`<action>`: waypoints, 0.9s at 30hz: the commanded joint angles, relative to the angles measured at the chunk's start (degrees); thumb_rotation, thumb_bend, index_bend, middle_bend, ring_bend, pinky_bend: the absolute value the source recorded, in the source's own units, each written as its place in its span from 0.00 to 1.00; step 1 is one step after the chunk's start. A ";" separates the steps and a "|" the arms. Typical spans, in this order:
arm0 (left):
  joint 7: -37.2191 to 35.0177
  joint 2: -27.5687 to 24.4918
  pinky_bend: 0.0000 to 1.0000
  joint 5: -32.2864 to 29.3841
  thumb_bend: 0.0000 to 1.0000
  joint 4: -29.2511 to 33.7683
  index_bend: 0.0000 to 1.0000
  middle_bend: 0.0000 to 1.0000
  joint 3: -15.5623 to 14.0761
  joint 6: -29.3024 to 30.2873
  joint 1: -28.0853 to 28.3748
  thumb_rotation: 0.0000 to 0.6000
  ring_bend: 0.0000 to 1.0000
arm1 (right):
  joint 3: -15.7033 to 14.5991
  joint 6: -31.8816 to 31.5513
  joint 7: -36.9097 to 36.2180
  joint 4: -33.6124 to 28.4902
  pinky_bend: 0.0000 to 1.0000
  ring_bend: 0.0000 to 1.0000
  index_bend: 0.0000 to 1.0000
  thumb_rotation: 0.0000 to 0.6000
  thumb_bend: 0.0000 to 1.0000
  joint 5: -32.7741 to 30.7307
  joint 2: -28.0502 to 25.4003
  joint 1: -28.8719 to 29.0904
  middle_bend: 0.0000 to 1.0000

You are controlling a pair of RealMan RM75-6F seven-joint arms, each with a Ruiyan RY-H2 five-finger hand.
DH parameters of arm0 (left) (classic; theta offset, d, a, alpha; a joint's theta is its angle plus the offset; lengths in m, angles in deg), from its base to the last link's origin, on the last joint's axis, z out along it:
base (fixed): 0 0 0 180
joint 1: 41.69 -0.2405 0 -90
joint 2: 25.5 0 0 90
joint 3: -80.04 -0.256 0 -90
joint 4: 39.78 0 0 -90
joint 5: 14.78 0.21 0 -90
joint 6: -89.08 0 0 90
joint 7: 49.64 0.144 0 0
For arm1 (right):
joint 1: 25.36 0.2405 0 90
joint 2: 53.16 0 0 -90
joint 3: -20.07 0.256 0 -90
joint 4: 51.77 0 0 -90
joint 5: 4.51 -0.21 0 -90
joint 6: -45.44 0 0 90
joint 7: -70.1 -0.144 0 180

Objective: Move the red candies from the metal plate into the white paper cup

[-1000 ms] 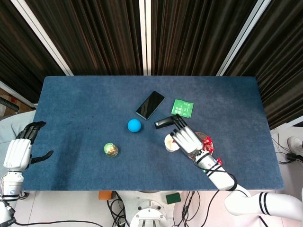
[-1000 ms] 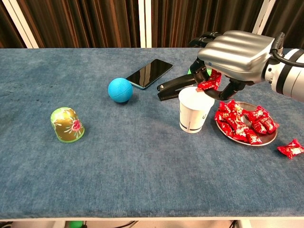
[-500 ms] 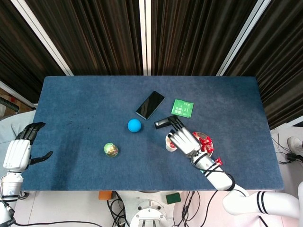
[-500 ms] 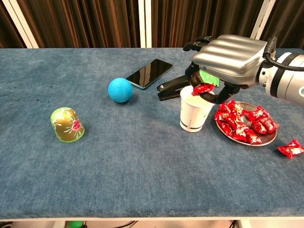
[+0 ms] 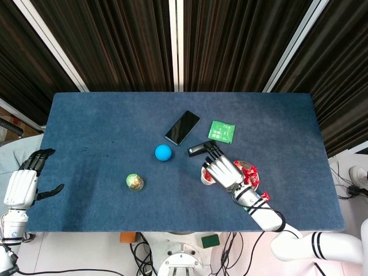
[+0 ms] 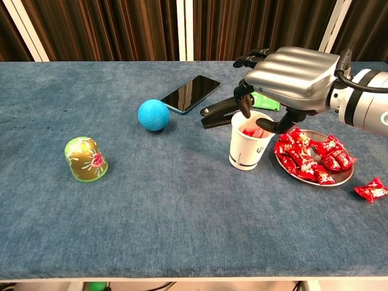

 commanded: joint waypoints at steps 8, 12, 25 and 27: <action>0.49 -0.21 0.24 0.14 0.12 0.49 0.14 0.14 0.01 0.14 -0.05 1.00 0.10 | -1.08 -4.29 -3.91 -2.49 0.00 0.00 0.42 1.00 0.42 5.21 -3.00 -2.03 0.31; 1.13 -0.52 0.24 0.35 0.12 1.16 0.14 0.14 0.01 0.35 -0.08 1.00 0.10 | -3.26 -9.00 -6.78 -5.43 0.00 0.00 0.42 1.00 0.39 9.50 -7.78 -5.62 0.30; 3.97 -0.43 0.24 1.23 0.12 3.44 0.15 0.14 -0.80 0.16 -0.12 1.00 0.10 | -11.97 -9.61 -17.60 -5.30 0.00 0.00 0.37 1.00 0.29 10.12 -17.76 -15.11 0.00; 4.37 -0.55 0.24 1.22 0.12 3.82 0.15 0.14 -0.88 0.25 -0.24 1.00 0.10 | -13.06 -9.39 -18.73 -3.99 0.00 0.00 0.40 1.00 0.29 11.17 -17.34 -16.14 0.00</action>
